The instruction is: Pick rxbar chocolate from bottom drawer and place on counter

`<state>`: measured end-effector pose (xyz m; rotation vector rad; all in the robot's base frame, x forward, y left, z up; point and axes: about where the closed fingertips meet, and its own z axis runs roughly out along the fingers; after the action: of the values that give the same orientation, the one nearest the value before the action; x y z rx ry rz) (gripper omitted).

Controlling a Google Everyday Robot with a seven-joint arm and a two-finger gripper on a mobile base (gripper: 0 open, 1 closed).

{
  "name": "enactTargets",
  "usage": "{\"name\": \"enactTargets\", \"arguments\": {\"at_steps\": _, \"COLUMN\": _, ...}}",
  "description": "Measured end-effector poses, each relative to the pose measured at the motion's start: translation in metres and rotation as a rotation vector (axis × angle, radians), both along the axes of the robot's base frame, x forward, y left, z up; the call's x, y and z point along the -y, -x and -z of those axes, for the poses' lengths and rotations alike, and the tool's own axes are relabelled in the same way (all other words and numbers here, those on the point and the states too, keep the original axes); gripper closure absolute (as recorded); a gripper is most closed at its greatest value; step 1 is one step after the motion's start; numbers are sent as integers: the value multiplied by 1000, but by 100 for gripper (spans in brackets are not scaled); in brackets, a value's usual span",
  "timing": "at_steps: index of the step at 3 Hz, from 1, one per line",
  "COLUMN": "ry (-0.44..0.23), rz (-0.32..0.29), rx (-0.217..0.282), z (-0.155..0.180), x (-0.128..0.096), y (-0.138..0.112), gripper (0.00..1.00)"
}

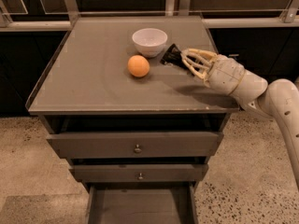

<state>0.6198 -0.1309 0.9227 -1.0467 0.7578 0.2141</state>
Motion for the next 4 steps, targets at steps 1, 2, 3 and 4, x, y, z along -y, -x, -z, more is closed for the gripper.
{"name": "enactTargets", "arguments": {"at_steps": 1, "ry": 0, "rz": 0, "rx": 0, "z": 0, "x": 0, "y": 0, "gripper": 57}}
{"name": "enactTargets", "arguments": {"at_steps": 2, "ry": 0, "rz": 0, "rx": 0, "z": 0, "x": 0, "y": 0, "gripper": 34}}
{"name": "enactTargets", "arguments": {"at_steps": 3, "ry": 0, "rz": 0, "rx": 0, "z": 0, "x": 0, "y": 0, "gripper": 10}}
{"name": "enactTargets", "arguments": {"at_steps": 4, "ry": 0, "rz": 0, "rx": 0, "z": 0, "x": 0, "y": 0, "gripper": 0}}
